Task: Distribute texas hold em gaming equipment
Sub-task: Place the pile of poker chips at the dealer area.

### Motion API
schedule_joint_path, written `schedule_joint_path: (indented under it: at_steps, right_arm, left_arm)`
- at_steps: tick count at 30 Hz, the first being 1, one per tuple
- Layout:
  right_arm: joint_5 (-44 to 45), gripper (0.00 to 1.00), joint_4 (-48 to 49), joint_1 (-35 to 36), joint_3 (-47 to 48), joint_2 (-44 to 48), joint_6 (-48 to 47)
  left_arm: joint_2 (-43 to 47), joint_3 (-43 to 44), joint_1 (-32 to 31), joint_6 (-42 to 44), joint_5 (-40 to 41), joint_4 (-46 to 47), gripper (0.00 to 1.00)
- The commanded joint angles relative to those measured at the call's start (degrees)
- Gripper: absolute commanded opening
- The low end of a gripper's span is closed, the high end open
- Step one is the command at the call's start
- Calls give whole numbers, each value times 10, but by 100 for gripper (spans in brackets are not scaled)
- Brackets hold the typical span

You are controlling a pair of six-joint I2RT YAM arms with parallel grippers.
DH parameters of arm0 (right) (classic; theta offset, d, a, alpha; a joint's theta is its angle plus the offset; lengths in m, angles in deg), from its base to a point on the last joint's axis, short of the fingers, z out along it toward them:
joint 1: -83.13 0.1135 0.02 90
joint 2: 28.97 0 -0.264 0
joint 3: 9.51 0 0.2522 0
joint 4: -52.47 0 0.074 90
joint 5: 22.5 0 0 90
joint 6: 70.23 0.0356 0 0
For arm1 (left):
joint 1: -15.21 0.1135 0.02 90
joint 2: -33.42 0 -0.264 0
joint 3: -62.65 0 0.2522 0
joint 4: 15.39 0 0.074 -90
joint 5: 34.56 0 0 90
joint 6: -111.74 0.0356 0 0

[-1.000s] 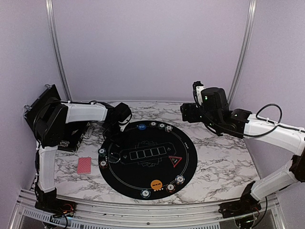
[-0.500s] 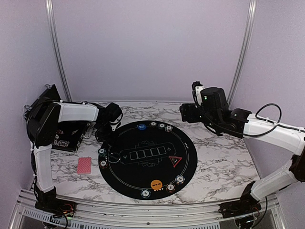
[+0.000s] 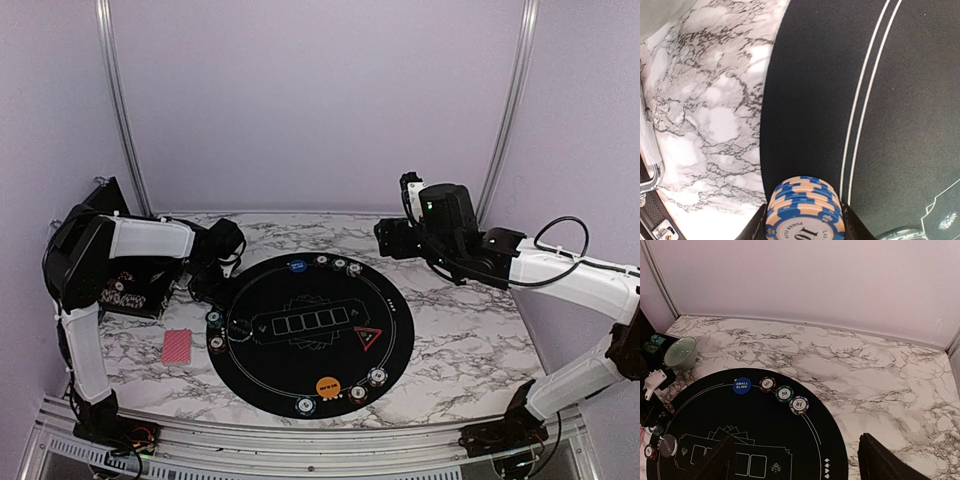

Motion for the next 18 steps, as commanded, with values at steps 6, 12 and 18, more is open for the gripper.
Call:
schedule_joint_path:
  at_steps: [6,12,18]
  right_arm:
    - [-9,81,-1,-3,28,-7,11]
    - [-10,81,-2,-3,31,-10,11]
    - [-11,81,-5,-3,34,-14,11]
  left_arm:
    - [9,-22,13,-1,24,-31,34]
    - [8,-22,16,-2,25,-31,35]
    - [10,-22,16,-1,25,-31,36]
